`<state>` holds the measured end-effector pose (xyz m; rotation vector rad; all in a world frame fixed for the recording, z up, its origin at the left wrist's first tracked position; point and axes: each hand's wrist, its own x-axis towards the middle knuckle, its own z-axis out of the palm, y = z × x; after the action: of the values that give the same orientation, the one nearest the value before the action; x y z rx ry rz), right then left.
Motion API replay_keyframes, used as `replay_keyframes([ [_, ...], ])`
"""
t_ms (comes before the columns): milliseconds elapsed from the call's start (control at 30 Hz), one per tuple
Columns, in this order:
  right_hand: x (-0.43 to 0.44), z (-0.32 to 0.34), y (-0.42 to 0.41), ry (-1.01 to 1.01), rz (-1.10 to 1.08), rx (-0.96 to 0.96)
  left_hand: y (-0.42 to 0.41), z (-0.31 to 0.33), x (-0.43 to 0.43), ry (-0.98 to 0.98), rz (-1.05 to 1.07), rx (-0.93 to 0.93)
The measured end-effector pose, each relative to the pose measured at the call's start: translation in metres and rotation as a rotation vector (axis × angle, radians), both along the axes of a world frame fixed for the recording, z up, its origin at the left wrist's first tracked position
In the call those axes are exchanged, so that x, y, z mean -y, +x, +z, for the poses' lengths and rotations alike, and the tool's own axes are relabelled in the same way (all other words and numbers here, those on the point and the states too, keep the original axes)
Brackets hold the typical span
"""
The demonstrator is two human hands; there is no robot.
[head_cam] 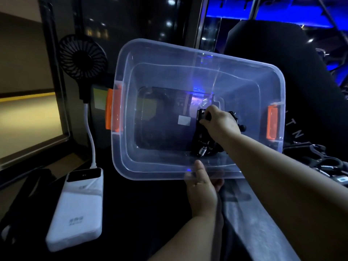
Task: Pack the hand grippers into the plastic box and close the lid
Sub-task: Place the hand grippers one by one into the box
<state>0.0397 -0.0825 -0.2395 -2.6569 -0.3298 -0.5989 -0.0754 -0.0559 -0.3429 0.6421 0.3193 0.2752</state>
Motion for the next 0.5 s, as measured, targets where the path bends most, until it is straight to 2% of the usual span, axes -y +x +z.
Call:
replay_keyframes([
  [167, 0.001, 0.006, 0.004, 0.033, -0.029, 0.025, 0.0, 0.0, 0.001, -0.057, 0.079, -0.006],
  [500, -0.009, 0.001, 0.016, -0.278, -0.151, 0.092, 0.003, -0.003, 0.002, -0.072, 0.036, 0.003],
])
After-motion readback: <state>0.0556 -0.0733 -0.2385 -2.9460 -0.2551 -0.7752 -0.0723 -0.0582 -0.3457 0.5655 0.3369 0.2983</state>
